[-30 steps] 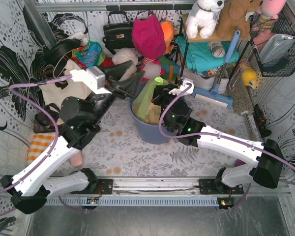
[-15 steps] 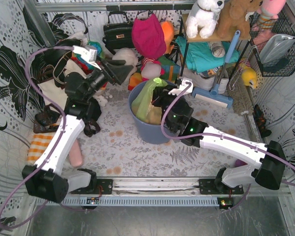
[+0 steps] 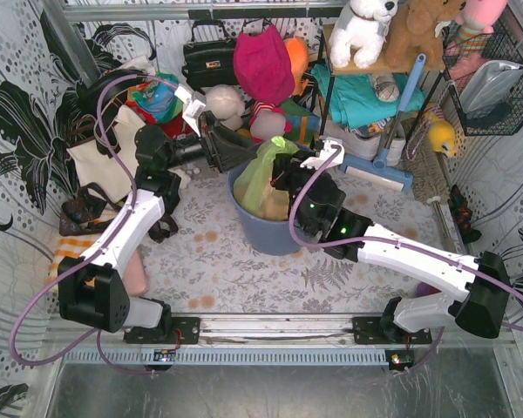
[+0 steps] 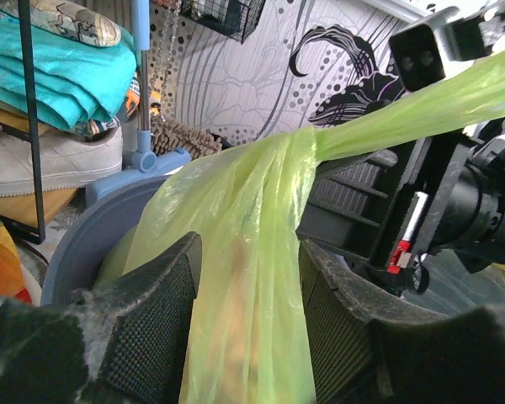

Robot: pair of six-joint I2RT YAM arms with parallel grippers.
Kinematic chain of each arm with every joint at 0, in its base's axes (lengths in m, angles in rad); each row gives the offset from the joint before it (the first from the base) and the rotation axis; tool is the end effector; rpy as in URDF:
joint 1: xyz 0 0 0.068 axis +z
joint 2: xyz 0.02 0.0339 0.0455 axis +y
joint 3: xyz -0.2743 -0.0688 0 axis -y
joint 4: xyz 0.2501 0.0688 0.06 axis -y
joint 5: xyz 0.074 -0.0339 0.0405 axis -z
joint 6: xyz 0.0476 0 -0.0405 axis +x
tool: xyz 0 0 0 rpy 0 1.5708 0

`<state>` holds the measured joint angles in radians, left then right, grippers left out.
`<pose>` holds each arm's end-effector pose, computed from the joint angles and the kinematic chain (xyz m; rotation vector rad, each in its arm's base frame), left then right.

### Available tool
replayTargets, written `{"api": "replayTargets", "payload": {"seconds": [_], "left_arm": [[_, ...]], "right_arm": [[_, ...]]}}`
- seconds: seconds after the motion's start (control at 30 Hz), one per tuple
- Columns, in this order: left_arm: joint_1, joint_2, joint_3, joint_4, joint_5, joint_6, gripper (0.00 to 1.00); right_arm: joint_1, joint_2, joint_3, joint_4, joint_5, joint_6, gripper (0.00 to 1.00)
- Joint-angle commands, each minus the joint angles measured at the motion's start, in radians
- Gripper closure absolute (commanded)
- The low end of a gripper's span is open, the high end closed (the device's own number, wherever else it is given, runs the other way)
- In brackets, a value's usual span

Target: Tie the trash bag

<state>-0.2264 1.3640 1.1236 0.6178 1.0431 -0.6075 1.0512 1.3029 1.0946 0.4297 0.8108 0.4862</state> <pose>0.2948 -0.1101 0.4168 0.7418 1.3214 -1.2976 0.1832 0.2508 0.4084 0.3039 1.4264 0.7204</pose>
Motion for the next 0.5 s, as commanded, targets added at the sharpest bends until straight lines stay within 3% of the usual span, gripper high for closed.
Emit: {"api": "replayTargets", "payload": {"seconds": [0.0, 0.33, 0.37, 0.47], "left_arm": [[-0.006, 0.025, 0.016, -0.033, 0.031, 0.075, 0.44], [-0.084, 0.077, 0.094, -0.221, 0.0, 0.225, 0.44], [-0.092, 0.082, 0.1, -0.234, 0.001, 0.236, 0.48], [-0.1, 0.077, 0.102, -0.241, 0.008, 0.248, 0.75]], "right_arm": [[0.001, -0.015, 0.021, 0.001, -0.006, 0.015, 1.0], [0.001, -0.015, 0.022, -0.006, -0.015, 0.024, 1.0], [0.002, -0.015, 0.021, -0.007, -0.015, 0.024, 1.0], [0.001, -0.013, 0.018, -0.009, -0.01, 0.023, 1.0]]}}
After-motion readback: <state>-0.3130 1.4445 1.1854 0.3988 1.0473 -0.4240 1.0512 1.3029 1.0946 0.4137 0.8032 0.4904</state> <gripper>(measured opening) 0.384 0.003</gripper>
